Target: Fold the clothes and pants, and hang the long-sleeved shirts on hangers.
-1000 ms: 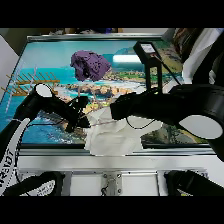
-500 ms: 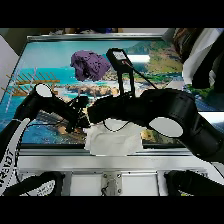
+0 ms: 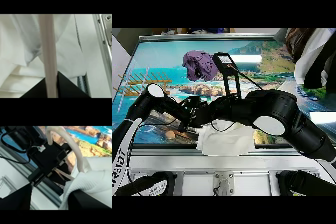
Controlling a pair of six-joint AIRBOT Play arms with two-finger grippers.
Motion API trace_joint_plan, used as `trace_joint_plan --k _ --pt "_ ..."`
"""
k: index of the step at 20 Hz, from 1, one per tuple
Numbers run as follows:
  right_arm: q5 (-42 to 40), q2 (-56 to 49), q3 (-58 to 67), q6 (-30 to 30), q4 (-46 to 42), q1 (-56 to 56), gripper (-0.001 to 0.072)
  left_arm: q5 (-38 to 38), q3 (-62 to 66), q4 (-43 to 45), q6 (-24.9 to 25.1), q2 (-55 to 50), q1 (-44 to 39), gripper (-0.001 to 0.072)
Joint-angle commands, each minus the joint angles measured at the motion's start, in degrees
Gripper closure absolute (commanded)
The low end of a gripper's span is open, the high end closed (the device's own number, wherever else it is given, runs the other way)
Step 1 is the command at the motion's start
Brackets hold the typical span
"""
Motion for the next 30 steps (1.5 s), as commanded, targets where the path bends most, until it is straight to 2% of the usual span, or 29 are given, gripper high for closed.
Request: trace_joint_plan --k 1,6,12,16,20,25,27,30 --pt "1.2 0.2 0.0 -0.5 0.0 -0.1 0.0244 -0.1 0.0 0.0 0.0 0.0 0.0 0.0686" --pt "13.1 3.4 0.0 -3.2 -0.7 -1.2 0.0236 -0.3 0.0 0.1 0.0 0.0 0.0 0.0685" --pt "20.0 4.9 3.3 -3.2 -0.7 -1.6 0.0238 -0.3 0.0 0.0 0.0 0.0 0.0 0.0685" --pt "25.9 -0.8 11.0 -3.8 -0.7 -1.3 0.0241 -0.3 0.0 0.0 0.0 0.0 0.0 0.0685" --pt "31.3 -10.3 20.6 -8.0 -0.9 1.7 0.0243 -0.4 0.0 0.0 -0.1 0.0 0.0 0.0685" --pt "32.9 -16.7 29.1 -10.8 -2.4 6.1 0.0244 -0.4 0.0 0.0 -0.2 0.0 0.0 0.0685" --pt "32.7 -15.5 29.7 -11.0 -3.3 5.9 0.0243 -0.4 0.0 0.0 -0.5 0.0 0.0 0.0685" --pt "33.4 -10.5 29.7 -15.0 -3.8 4.0 0.0241 -0.5 0.0 0.0 -0.7 0.0 0.0 0.0685"
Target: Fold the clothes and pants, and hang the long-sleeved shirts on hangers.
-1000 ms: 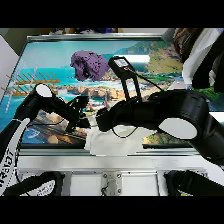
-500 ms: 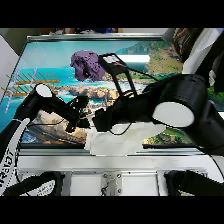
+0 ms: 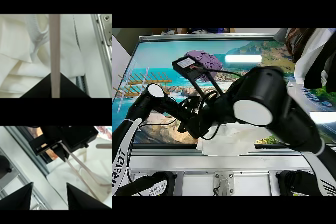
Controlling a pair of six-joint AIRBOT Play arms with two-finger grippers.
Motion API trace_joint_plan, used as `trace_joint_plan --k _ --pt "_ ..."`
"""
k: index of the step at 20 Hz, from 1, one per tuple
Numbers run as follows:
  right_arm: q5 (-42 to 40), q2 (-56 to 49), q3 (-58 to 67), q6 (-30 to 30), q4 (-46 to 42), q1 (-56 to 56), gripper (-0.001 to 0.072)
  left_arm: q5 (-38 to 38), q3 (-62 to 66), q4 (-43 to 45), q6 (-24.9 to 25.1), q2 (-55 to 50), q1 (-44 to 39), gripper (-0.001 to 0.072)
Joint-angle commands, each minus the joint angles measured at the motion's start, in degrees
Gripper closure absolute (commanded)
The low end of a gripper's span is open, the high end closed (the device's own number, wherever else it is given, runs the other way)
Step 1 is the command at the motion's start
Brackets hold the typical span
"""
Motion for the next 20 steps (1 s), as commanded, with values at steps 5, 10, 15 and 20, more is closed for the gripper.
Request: trace_joint_plan --k 5,10,15,20 --pt "8.6 13.8 -1.3 -11.4 2.2 -13.6 0.0237 0.0 0.0 -0.1 -0.5 0.0 0.0 0.0685" --pt "5.5 28.0 -18.5 -20.7 16.3 -39.1 0.0235 0.0 0.0 -0.1 -0.5 0.0 0.0 0.0685" --pt "2.4 37.9 -43.8 -37.7 45.7 -72.7 0.0234 0.0 0.0 -0.1 -0.5 0.0 0.0 0.0685" --pt "4.1 35.8 -52.1 -45.3 64.8 -88.0 0.0036 0.0 0.0 -0.1 -0.5 0.0 0.0 0.0685"
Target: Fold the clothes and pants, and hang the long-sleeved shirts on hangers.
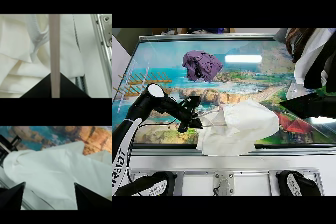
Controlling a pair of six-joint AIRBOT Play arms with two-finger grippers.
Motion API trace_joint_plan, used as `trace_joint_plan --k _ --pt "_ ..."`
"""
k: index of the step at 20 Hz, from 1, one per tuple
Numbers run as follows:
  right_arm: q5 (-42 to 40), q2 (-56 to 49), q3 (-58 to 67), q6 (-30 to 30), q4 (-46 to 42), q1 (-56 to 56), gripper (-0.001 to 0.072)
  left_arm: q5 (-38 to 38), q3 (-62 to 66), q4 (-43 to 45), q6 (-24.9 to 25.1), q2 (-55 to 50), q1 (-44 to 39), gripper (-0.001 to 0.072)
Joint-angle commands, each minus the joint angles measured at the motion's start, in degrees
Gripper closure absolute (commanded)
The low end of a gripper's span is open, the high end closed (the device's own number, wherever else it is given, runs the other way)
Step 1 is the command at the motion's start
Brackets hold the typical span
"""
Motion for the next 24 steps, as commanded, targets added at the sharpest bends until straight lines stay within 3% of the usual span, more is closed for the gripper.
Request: trace_joint_plan --k 1,4,12,15,18,21,22,24 --pt "0.6 -0.8 -4.7 -6.5 10.4 -7.5 0.0036 0.0 0.0 0.0 0.1 0.0 0.0 0.0685" --pt "0.9 -1.4 -4.7 -9.0 5.2 -5.4 0.0036 0.2 0.0 0.1 0.1 0.0 0.0 0.0685" --pt "-2.0 -0.8 -4.7 -10.4 12.0 -4.1 0.0037 0.0 0.0 0.1 0.0 0.0 0.0 0.0685" --pt "-3.0 -1.0 -5.1 -26.3 11.7 -4.2 0.0036 0.0 0.0 0.1 0.0 0.0 0.0 0.0685" --pt "3.1 -3.4 -7.6 -42.5 12.7 -4.6 0.0036 0.0 0.0 0.1 -0.4 0.0 0.0 0.0685" --pt "10.8 -11.0 -9.3 -49.8 22.3 -9.5 0.0037 0.0 0.0 0.1 -0.5 0.0 0.0 0.0685" --pt "14.4 -13.5 -9.3 -54.8 22.8 -11.1 0.0036 0.0 0.0 0.1 -0.5 0.0 0.0 0.0685" --pt "14.8 -16.1 -9.3 -59.9 14.8 -11.4 0.0036 0.0 0.0 0.1 -0.5 0.0 0.0 0.0685"
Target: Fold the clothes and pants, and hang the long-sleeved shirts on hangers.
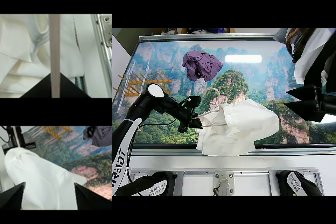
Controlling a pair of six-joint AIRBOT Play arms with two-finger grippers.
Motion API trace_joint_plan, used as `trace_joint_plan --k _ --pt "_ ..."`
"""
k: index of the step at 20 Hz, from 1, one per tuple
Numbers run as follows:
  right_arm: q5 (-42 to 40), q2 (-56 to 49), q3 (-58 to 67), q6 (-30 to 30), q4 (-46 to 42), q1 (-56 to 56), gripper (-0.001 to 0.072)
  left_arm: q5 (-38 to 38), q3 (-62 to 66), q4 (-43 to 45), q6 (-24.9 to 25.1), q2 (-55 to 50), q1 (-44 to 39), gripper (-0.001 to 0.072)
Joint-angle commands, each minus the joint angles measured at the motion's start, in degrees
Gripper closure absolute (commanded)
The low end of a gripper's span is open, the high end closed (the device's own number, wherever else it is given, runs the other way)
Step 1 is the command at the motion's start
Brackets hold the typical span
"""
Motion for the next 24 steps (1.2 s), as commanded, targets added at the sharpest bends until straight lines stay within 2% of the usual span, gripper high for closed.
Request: trace_joint_plan --k 1,2,5,10,24 --pt "5.5 -4.8 -0.5 -12.2 -9.0 -1.0 0.0036 0.0 0.0 0.0 -0.1 0.0 0.0 0.0685" --pt "5.6 -4.8 -0.6 -12.6 -12.4 0.3 0.0036 0.0 0.0 0.0 -0.1 0.0 0.0 0.0685" --pt "5.5 -4.9 -1.8 -20.2 -12.0 3.5 0.0036 0.0 0.0 0.0 -0.6 0.0 0.0 0.0685" --pt "5.2 -6.6 -4.9 -23.7 -11.7 9.2 0.0036 0.0 0.0 0.0 -1.5 0.0 0.0 0.0685" --pt "-4.7 -12.5 -7.0 -24.5 -7.0 23.2 0.0036 0.0 0.0 0.1 -1.5 0.0 0.0 0.0685"
